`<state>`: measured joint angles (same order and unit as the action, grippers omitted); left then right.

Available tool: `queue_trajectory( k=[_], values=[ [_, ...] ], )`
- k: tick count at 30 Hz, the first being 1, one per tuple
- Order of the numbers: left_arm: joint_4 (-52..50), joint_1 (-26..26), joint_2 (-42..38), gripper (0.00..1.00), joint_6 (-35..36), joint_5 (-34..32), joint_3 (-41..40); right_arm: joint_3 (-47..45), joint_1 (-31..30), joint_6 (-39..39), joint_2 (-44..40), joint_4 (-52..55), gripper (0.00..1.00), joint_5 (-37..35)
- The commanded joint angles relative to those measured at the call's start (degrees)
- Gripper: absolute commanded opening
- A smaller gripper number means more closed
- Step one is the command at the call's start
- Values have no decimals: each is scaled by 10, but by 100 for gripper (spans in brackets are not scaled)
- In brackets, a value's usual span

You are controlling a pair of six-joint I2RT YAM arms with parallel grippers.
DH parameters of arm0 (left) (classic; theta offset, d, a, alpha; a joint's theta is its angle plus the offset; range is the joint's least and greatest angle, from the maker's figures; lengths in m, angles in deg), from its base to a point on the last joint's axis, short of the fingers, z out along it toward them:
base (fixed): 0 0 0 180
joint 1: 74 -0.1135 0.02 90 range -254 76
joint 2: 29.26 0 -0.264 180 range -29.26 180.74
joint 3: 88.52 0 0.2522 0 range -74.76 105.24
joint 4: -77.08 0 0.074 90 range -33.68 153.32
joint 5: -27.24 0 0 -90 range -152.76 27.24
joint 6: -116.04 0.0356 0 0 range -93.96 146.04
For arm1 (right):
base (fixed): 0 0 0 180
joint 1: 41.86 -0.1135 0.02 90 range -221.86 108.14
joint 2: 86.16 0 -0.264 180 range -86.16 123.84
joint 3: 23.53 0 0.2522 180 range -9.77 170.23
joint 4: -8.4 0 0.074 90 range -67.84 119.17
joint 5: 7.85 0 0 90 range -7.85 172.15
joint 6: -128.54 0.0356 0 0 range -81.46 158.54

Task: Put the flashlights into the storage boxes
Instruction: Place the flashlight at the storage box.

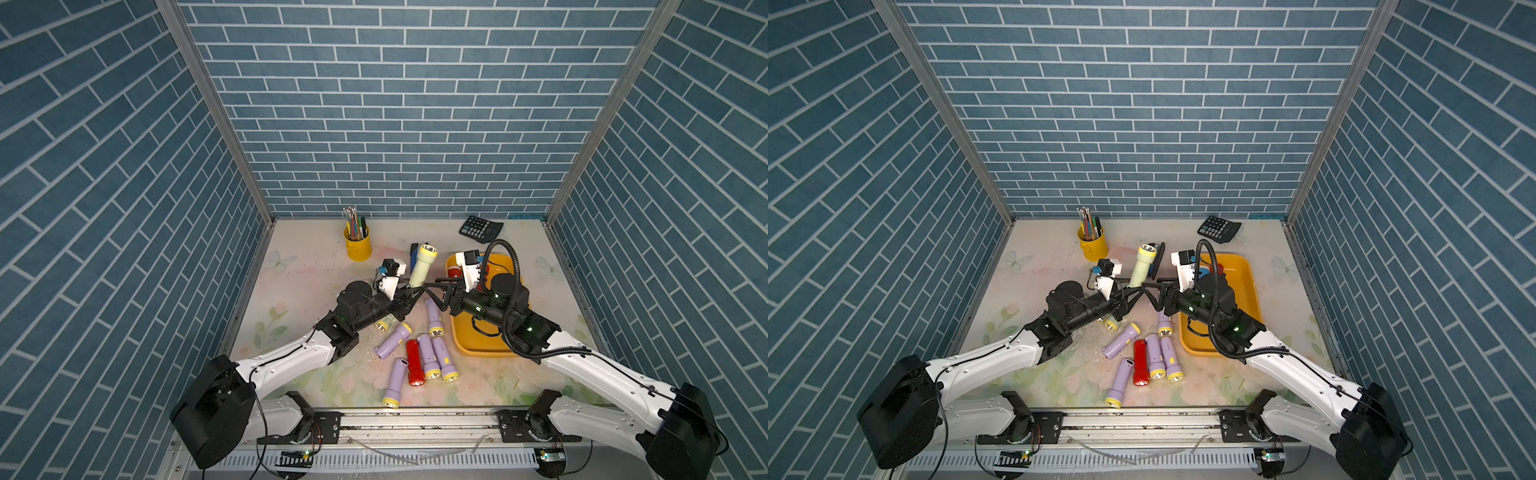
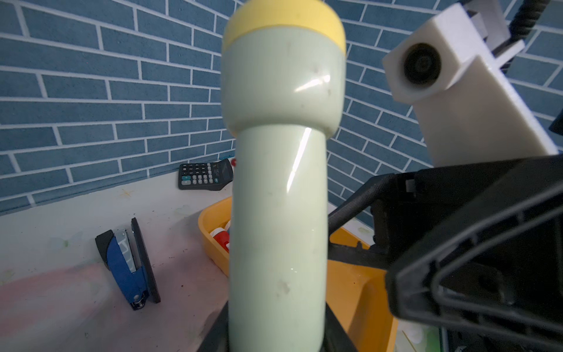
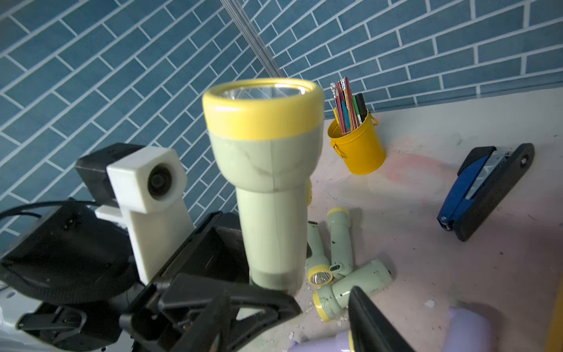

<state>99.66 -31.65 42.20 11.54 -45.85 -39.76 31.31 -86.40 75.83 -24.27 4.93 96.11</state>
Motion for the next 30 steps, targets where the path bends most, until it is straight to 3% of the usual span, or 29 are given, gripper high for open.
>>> queue_trajectory(
  k=[1,19,30],
  values=[
    [49,10,6,2,-11,-14,-1,-6,-8,48,18,-84,60,-35],
    [64,25,19,2,0,-16,8,-1,-22,93,70,-188,51,-68],
    [60,28,28,7,2,-20,11,-17,-25,91,72,-207,29,-60]
  ],
)
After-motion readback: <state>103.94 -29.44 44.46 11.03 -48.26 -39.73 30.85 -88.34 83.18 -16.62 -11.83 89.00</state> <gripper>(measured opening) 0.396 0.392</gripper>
